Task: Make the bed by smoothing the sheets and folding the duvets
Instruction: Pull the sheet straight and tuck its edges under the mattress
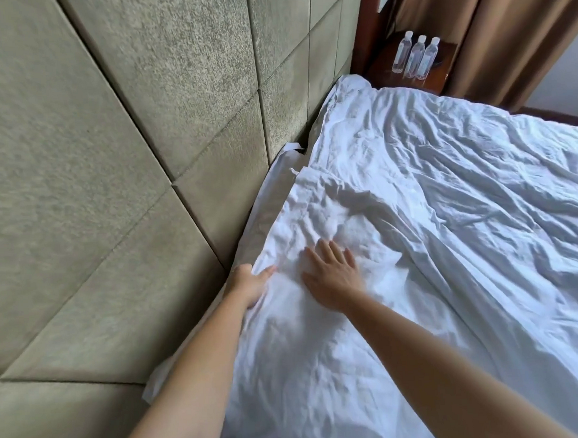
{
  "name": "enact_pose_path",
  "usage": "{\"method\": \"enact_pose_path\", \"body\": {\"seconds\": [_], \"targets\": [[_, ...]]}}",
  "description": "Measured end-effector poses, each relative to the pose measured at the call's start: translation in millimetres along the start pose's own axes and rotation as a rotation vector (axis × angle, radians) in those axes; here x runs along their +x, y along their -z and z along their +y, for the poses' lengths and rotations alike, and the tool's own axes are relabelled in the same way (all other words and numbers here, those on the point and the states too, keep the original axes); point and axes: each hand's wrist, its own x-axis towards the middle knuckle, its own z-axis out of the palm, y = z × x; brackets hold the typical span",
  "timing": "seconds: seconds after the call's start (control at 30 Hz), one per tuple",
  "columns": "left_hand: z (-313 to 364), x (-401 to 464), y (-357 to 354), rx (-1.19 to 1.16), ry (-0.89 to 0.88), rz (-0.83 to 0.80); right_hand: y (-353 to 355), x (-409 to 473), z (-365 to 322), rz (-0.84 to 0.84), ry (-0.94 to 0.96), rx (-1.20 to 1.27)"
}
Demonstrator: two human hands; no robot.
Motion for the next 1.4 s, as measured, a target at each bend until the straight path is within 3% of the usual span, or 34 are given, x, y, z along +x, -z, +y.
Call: {"method": "enact_pose_path", "body": {"seconds": [0.07, 0.37, 0.67, 1.0, 1.4], "targets": [[0.8, -12.1, -4.6, 0.116, -0.043, 0.115, -3.7, -7.3, -3.8, -0.012, -0.011, -0.015], [9.5, -48.9, -39.0, 0.49, -0.315, 0.279, -2.8, -62.6, 10.7, 0.063, -0.063, 0.034], [35.1, -144.5, -89.7, 0.635, -0.366, 0.216, 9.4, -144.7, 66.2, 0.14, -0.066, 0.111], [40.4, -296.6, -181.6, 0.587, -0.357, 0.22, 10.4, -293.3, 154.1, 0.121, 0.024, 0.132], [66.6, -359.5, -274.9, 0.711, -0.492, 0.081, -6.4, -386.1, 246.4, 0.087, -0.142, 0.136]]}}
